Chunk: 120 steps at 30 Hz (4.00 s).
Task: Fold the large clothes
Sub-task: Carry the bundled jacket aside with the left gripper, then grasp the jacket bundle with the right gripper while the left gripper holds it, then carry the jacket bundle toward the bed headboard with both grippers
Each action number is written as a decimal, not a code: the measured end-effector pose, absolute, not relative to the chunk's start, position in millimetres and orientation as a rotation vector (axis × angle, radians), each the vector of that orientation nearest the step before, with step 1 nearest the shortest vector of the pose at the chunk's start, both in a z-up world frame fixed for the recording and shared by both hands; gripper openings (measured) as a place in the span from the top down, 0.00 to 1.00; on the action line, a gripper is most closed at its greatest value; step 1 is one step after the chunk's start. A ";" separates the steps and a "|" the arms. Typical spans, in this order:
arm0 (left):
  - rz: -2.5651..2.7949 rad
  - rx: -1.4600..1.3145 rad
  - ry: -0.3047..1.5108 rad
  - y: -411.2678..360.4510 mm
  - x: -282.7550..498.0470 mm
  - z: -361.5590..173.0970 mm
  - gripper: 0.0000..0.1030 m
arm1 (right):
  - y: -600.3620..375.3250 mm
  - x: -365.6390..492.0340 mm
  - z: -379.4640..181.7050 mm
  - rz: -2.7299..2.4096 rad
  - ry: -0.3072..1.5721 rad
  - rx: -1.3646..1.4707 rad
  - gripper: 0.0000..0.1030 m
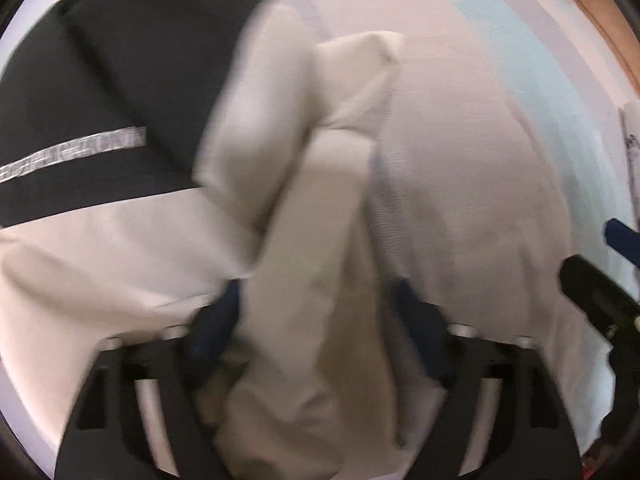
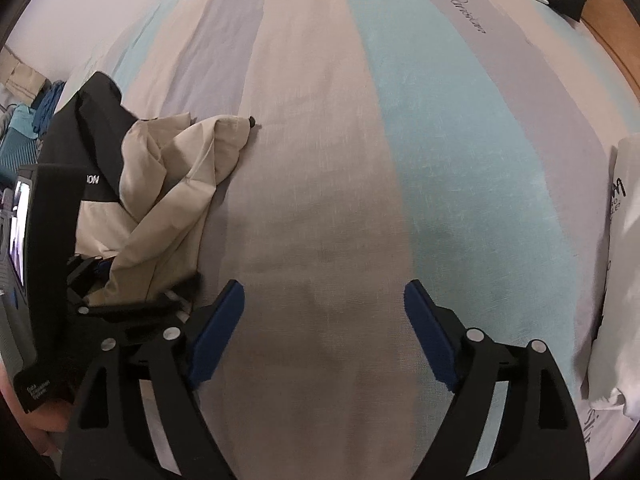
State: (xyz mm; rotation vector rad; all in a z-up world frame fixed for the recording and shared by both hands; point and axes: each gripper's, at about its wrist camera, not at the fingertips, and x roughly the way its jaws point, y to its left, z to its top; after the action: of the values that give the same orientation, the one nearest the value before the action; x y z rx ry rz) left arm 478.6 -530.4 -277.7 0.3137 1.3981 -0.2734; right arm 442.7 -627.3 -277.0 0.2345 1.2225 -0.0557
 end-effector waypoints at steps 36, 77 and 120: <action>-0.224 0.150 1.344 -309.4 492.5 -165.1 0.06 | -526.3 461.8 -229.7 0.080 1.204 0.200 0.23; -0.691 -0.227 1.457 -248.5 538.0 -252.4 0.05 | -519.2 514.4 -315.8 0.249 1.330 0.332 0.17; -0.655 -0.103 1.433 -260.4 522.6 -270.1 0.35 | -448.2 547.3 -303.4 0.345 1.366 0.293 0.68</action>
State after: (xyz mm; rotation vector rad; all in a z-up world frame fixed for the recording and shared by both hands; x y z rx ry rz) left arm 522.6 -260.4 -270.1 -0.1029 1.4334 -0.6553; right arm 547.3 -448.2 -303.4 0.2926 1.3658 0.3452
